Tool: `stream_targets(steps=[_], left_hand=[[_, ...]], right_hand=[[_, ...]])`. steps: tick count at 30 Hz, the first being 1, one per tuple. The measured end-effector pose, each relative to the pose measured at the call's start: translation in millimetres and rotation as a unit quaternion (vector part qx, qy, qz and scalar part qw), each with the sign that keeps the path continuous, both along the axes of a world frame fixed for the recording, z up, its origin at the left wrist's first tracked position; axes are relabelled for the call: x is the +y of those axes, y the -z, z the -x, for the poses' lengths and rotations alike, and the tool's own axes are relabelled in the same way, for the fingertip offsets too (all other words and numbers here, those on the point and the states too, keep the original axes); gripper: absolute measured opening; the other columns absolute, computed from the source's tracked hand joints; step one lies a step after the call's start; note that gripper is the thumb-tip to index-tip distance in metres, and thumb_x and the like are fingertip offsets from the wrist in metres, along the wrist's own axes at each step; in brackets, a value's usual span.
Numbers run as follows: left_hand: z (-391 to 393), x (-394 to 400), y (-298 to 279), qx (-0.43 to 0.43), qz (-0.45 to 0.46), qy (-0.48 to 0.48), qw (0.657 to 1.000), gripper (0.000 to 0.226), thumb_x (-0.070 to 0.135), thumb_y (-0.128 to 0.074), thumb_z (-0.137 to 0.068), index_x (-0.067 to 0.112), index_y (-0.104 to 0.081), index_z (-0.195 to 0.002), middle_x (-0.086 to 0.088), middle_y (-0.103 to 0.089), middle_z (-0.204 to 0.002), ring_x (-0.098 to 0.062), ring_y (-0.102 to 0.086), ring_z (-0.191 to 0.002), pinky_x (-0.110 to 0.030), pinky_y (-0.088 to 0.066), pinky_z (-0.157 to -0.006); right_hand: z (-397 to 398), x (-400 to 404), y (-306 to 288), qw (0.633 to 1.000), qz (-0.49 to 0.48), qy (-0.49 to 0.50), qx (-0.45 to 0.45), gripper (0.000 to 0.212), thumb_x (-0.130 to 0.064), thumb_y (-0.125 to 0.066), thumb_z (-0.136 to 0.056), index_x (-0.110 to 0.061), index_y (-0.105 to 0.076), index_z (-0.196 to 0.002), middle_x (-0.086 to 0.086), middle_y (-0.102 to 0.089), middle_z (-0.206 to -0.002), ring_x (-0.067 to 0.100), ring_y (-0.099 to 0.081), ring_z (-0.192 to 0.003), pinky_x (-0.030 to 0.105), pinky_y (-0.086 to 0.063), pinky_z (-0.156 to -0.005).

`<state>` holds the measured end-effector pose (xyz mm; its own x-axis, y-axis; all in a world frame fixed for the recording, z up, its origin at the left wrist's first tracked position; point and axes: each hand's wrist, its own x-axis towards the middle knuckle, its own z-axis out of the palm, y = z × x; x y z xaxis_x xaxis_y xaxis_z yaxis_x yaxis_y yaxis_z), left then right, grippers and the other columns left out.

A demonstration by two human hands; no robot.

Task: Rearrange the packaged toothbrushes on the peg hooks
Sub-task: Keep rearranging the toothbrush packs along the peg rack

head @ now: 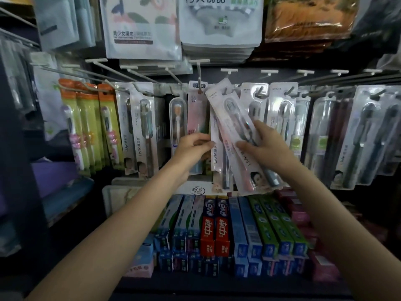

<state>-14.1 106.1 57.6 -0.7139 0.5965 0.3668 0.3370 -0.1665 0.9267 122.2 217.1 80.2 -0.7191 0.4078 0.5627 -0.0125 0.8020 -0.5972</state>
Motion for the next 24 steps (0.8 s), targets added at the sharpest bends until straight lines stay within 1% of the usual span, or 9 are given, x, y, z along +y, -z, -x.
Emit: stream_targets(steps=[2,5,7,9,12,15,18,22,24], left_hand=[[0,-6,-2,0.0,0.007,0.007,1.0,0.021,0.01,-0.057,-0.089,0.009,-0.059,-0.11,-0.003,-0.063,-0.101,-0.013,-0.06,-0.09,-0.017,-0.05,-0.071],[6,-15,-6,0.006,0.022,0.0,1.0,0.017,0.013,-0.056,-0.09,0.012,-0.06,-0.107,-0.004,-0.064,-0.103,-0.017,-0.061,-0.095,-0.029,-0.051,-0.085],[11,-20,-8,0.022,0.049,-0.017,0.998,0.027,0.026,-0.054,-0.091,0.015,-0.057,-0.116,-0.004,-0.058,-0.121,-0.018,-0.055,-0.11,-0.037,-0.045,-0.097],[13,-25,-10,0.046,0.084,-0.015,0.995,0.047,0.045,-0.049,-0.09,0.02,-0.047,-0.13,0.004,-0.047,-0.134,-0.011,-0.043,-0.118,-0.033,-0.035,-0.101],[14,-33,-18,0.154,0.128,-0.024,0.979,0.054,0.045,-0.061,-0.081,0.018,-0.047,-0.126,0.009,-0.054,-0.121,-0.008,-0.051,-0.11,-0.023,-0.042,-0.088],[22,-38,-28,0.191,0.133,-0.045,0.971,0.055,0.031,-0.078,-0.069,0.019,-0.05,-0.115,0.008,-0.061,-0.106,-0.012,-0.059,-0.101,-0.029,-0.048,-0.086],[28,-37,-31,0.241,0.19,-0.057,0.95,0.065,0.027,-0.083,-0.062,0.02,-0.046,-0.115,0.008,-0.059,-0.103,-0.012,-0.057,-0.1,-0.031,-0.047,-0.087],[32,-33,-27,0.277,0.177,-0.101,0.939,0.076,0.034,-0.086,-0.056,0.019,-0.048,-0.12,0.003,-0.059,-0.111,-0.015,-0.057,-0.102,-0.035,-0.047,-0.089],[37,-34,-28,0.28,0.181,-0.111,0.936,0.083,0.037,-0.086,-0.054,0.017,-0.046,-0.124,0.001,-0.058,-0.118,-0.017,-0.055,-0.107,-0.037,-0.045,-0.093]], right_hand=[[9,-8,10,0.998,0.047,-0.03,0.025,0.053,-0.024,-0.061,-0.086,-0.011,-0.038,-0.132,0.002,-0.06,-0.11,0.021,-0.062,-0.095,0.043,-0.053,-0.085],[24,-20,30,0.993,0.102,-0.053,0.031,0.042,-0.024,-0.059,-0.089,-0.011,-0.037,-0.121,0.002,-0.059,-0.104,0.019,-0.062,-0.092,0.038,-0.054,-0.082],[34,-31,41,0.984,0.158,-0.071,0.034,0.031,-0.022,-0.056,-0.09,-0.012,-0.036,-0.111,-0.002,-0.058,-0.094,0.013,-0.063,-0.085,0.036,-0.057,-0.078],[49,-42,49,0.975,0.197,-0.095,0.047,0.034,-0.017,-0.055,-0.09,-0.01,-0.034,-0.116,-0.007,-0.058,-0.095,0.011,-0.063,-0.088,0.033,-0.055,-0.083],[69,-55,56,0.971,0.187,-0.125,0.076,0.06,-0.012,-0.059,-0.089,-0.006,-0.021,-0.135,0.001,-0.055,-0.115,0.017,-0.057,-0.106,0.032,-0.049,-0.09],[80,-55,58,0.973,0.172,-0.139,0.068,0.071,-0.01,-0.062,-0.086,-0.01,-0.015,-0.14,0.001,-0.05,-0.121,0.013,-0.051,-0.109,0.028,-0.045,-0.091],[82,-49,59,0.969,0.164,-0.171,0.062,0.069,-0.004,-0.06,-0.086,-0.015,-0.018,-0.14,-0.001,-0.049,-0.125,0.009,-0.048,-0.113,0.013,-0.043,-0.086],[83,-43,60,0.966,0.175,-0.177,0.066,0.057,-0.008,-0.062,-0.085,-0.012,-0.032,-0.134,0.004,-0.057,-0.12,0.017,-0.054,-0.113,0.032,-0.047,-0.094],[76,-40,64,0.973,0.156,-0.132,0.106,0.045,-0.018,-0.06,-0.088,-0.01,-0.042,-0.129,0.004,-0.058,-0.113,0.015,-0.057,-0.103,0.028,-0.05,-0.089]])
